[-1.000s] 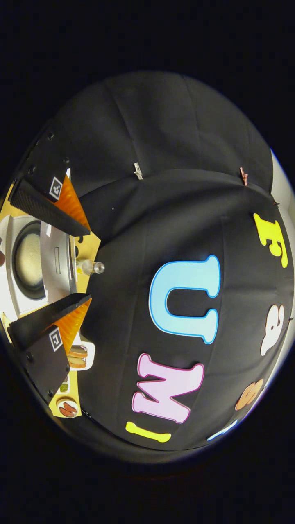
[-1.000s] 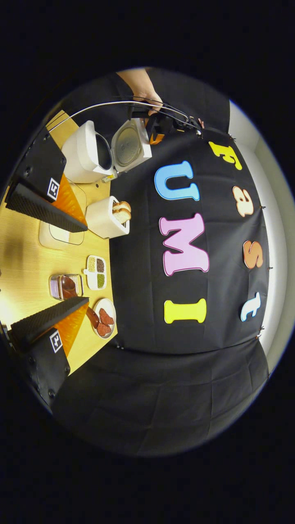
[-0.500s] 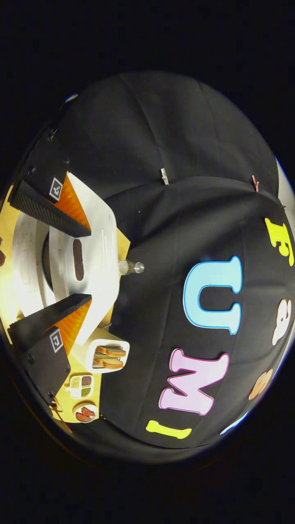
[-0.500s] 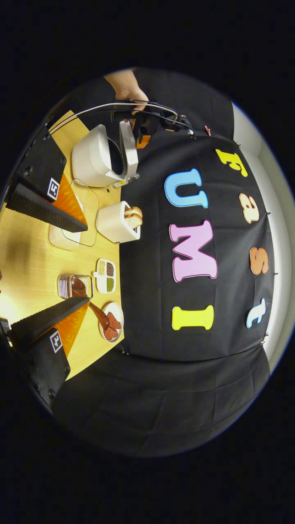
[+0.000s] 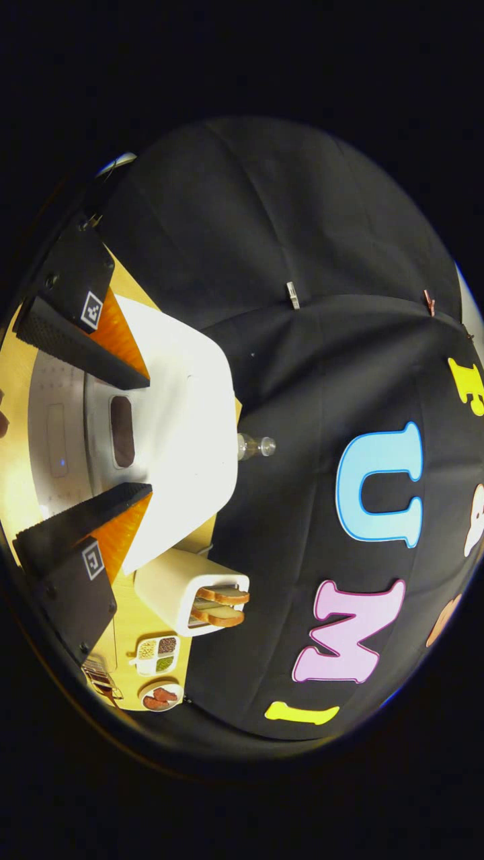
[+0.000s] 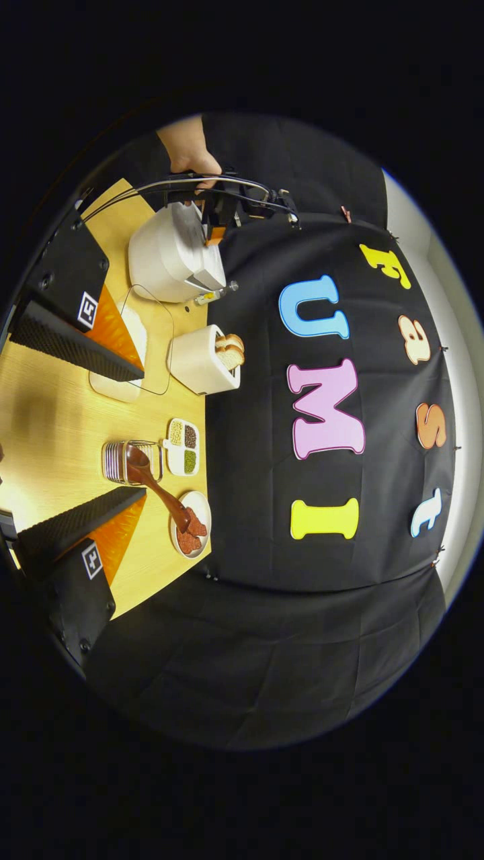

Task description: Close the left gripper, press the button to open the rice cooker; take a wooden spoon from the chopstick holder with the right hand, scoop a spoonful of rice and pour it into the rice cooker, then put the wooden spoon back into the chopstick holder.

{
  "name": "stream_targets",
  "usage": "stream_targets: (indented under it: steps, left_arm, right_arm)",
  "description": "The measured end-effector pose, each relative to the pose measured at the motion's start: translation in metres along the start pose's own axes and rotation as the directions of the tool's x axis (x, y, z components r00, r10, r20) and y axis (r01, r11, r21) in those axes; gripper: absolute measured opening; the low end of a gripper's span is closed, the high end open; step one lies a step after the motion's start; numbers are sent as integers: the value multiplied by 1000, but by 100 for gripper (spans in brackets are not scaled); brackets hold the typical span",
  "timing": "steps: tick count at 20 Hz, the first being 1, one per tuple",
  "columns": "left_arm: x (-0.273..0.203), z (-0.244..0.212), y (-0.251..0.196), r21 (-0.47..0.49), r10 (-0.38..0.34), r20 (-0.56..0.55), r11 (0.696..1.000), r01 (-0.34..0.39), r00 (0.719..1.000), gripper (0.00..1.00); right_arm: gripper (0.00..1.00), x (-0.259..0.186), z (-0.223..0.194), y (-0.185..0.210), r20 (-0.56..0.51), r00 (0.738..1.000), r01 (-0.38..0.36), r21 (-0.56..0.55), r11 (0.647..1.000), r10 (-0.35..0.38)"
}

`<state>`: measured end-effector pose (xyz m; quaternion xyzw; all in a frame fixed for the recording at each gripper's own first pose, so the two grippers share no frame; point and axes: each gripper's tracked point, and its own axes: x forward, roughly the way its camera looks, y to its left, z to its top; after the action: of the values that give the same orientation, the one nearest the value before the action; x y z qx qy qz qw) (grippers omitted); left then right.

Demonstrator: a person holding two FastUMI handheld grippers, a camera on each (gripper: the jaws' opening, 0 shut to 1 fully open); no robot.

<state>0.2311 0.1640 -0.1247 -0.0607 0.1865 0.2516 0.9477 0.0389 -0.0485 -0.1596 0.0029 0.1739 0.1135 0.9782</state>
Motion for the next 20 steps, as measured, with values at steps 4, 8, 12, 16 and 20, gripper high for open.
stream_targets:
  steps: [4,8,12,16,20]
  left_arm:
    - [6,-12,-4,12,15,4,1000,-15,1000,99]
    - [7,-11,-5,3,-4,-2,1000,4,1000,100]
    - [6,-10,-3,14,1,45,1000,-2,999,100]
    - [-14,-3,-4,67,-12,84,998,6,996,99]
    - [-86,47,-8,139,-123,282,987,86,952,96]
  right_arm:
    - [99,10,-2,-12,-12,1000,-11,19,1000,11]
    - [98,21,-8,-20,-28,999,-45,23,999,46]
    - [99,31,-32,-20,-84,994,-66,30,997,68]
    - [99,24,-15,-15,-40,998,-37,29,999,38]
    - [98,1,28,-1,59,998,8,9,1000,-9]
